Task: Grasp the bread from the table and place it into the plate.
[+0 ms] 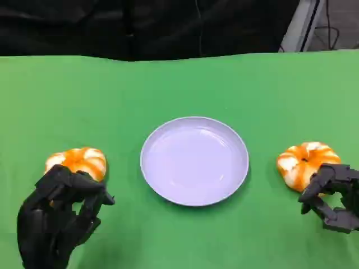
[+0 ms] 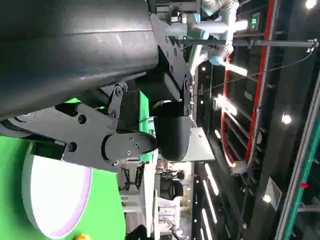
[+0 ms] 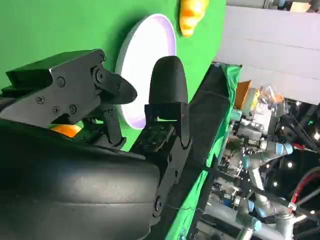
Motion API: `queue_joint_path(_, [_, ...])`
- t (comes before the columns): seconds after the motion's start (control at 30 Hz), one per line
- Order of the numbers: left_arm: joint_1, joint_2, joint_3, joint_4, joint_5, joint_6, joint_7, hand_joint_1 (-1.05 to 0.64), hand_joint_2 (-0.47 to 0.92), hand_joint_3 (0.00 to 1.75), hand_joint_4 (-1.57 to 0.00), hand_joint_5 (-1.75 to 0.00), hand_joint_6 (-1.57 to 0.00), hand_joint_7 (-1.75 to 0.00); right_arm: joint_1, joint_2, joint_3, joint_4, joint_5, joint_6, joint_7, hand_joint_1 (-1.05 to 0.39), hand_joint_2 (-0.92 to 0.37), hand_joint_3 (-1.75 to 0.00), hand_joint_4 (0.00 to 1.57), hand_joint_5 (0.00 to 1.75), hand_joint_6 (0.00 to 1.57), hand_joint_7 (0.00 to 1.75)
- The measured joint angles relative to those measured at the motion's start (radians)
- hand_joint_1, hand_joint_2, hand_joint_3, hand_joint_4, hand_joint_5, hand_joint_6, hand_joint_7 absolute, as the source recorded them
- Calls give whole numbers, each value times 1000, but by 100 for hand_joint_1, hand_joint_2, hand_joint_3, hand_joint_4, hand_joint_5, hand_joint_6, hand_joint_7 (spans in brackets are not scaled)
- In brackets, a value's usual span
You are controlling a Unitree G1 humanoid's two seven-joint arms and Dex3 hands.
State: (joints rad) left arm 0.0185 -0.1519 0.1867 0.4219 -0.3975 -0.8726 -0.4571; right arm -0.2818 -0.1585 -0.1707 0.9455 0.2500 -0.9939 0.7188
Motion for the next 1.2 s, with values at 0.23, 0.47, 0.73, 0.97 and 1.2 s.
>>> queue_joint_path(0.23, [0,0,0,0,0,0,0,-14,92,46,-68,-170,-74,-125,0,0,0,0,3,7,3,14,-70,-82,87,142,92,103])
queue_joint_path(0.47, [1,0,-1,-1,-8,1,0,-14,92,45,-68,-170,-74,-125,0,0,0,0,3,6,3,14,-70,-83,87,143,92,102])
queue_joint_path(0.73, [1,0,0,-1,-6,1,0,-14,92,44,-66,-169,-73,-124,0,0,0,0,-1,6,-3,13,-71,-82,87,142,93,101])
queue_joint_path(0.97, [0,12,4,8,23,-18,1,-12,92,44,-68,-162,-73,-121,0,0,0,0,-1,6,-3,14,-73,-79,87,141,92,101])
queue_joint_path(1.2, [-2,39,15,29,79,-50,24,-14,92,20,-91,-59,-104,-14,0,0,0,0,2,6,1,13,-73,-78,87,142,92,103])
